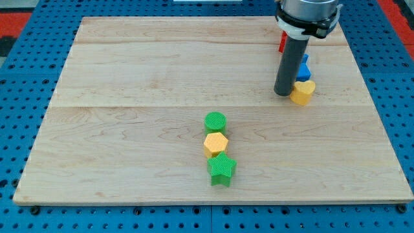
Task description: Place the green circle diagonally top right to the yellow hexagon
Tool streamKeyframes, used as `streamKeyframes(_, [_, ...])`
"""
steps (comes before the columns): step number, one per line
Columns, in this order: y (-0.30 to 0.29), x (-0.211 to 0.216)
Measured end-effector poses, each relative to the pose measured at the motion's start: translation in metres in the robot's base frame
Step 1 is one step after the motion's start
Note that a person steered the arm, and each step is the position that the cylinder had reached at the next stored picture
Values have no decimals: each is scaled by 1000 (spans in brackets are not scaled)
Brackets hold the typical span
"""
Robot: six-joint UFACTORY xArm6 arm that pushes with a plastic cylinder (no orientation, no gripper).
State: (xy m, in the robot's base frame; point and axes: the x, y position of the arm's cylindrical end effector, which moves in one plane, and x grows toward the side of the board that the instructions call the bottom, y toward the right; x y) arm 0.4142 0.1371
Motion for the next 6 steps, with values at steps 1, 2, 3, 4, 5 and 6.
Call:
streamKeyframes(1, [-30, 0])
streamKeyframes(2, [-121, 0])
streamKeyframes(3, [-211, 32])
streamKeyframes(4, [-213, 83])
streamKeyframes(5, [-148, 86])
streamKeyframes(6, [-92, 76])
